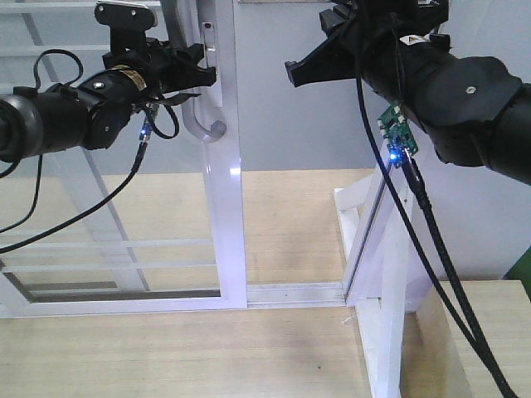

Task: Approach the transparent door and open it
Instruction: 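Push the door frame with the left gripper, sliding the door further open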

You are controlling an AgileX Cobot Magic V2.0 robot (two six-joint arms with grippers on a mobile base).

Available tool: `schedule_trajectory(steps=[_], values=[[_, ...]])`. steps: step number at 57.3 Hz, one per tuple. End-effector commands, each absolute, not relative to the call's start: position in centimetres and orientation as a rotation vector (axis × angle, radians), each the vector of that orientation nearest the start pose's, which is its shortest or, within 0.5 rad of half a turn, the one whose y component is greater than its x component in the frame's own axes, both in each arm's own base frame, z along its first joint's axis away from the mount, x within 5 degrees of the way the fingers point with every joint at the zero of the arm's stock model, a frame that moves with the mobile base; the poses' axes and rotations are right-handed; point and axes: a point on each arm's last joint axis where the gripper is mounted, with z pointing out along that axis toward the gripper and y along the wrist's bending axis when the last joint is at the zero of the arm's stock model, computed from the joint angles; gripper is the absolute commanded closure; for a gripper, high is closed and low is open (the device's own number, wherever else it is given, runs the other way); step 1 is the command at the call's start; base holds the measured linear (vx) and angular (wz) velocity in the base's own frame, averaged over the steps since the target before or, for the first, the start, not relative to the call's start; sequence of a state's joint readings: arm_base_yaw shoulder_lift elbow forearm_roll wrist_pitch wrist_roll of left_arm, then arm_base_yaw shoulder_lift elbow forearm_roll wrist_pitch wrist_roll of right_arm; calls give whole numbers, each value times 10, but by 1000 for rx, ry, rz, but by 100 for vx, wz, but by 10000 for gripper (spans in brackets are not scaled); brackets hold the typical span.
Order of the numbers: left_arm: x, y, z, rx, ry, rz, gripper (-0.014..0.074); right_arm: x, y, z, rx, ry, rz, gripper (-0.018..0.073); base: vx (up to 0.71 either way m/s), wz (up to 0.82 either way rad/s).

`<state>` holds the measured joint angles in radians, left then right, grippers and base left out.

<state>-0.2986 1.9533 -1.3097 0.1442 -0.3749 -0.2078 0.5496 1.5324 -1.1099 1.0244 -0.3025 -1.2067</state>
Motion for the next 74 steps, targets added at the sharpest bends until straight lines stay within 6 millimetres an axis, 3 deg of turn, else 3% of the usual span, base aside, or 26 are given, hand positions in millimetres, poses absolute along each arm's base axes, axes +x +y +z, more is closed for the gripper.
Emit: schedule_trajectory(steps=[1,22,51,65,74], values=[[432,-103,295,92,1615,-305,603,313,159,358,-414,1586,-5,561,0,0],[412,-66,307,75,1636,-204,603,313,159,357,-412,1587,-2,561,0,0],[351,-26,327,61,1628,-83,603,317,161,350,-406,1615,9,561,0,0],[321,-25,331,57,1616,-91,603,314,158,355,-343,1627,41,561,0,0],[289,-22,338,56,1604,-89,603,303,152,368,-342,1630,59,561,0,0]])
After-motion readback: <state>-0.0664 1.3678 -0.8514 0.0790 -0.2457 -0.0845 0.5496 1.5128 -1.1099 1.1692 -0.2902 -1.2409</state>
